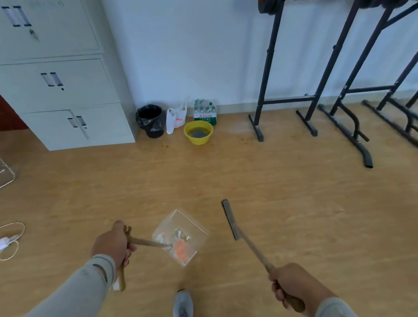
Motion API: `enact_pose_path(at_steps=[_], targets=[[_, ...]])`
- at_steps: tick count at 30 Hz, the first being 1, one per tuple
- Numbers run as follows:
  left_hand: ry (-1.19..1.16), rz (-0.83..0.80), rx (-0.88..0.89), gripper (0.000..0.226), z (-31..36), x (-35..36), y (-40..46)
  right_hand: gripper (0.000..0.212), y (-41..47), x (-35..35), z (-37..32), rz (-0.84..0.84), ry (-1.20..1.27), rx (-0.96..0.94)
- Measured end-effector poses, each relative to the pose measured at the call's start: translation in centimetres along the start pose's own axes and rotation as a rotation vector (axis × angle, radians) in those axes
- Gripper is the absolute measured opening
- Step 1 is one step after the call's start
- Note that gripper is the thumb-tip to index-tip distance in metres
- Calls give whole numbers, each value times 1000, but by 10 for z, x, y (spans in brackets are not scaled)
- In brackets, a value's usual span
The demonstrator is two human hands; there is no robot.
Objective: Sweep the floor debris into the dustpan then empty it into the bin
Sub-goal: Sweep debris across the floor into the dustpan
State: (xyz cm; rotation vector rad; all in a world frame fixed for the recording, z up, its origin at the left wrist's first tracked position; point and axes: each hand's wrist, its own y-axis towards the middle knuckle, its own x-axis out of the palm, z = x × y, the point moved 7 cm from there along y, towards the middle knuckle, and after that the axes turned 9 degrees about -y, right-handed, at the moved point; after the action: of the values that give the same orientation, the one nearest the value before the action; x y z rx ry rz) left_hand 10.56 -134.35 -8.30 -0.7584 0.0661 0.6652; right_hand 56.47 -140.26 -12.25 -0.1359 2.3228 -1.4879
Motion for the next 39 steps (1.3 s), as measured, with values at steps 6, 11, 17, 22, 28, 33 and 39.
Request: enact_pose_path(at_steps=[6,11,17,22,28,33,39], targets=[[1,-83,-57,67,44,45,83,18,31,-11,-74,78,7,67],[43,-171,-46,66,91,76,126,22,33,-18,-134,135,15,64],[112,-213,7,69,132,117,165,25,53,-37,-193,194,28,44],[151,-202,27,74,162,166,193,22,91,-61,-232,207,39,30],[176,-175,50,71,211,244,218,24,152,-116,-282,143,90,38],[183,-148,29,76,273,316,215,23,191,-176,-333,109,89,24],[174,-157,44,73,335,403,213,19,223,-249,-393,126,60,-9]])
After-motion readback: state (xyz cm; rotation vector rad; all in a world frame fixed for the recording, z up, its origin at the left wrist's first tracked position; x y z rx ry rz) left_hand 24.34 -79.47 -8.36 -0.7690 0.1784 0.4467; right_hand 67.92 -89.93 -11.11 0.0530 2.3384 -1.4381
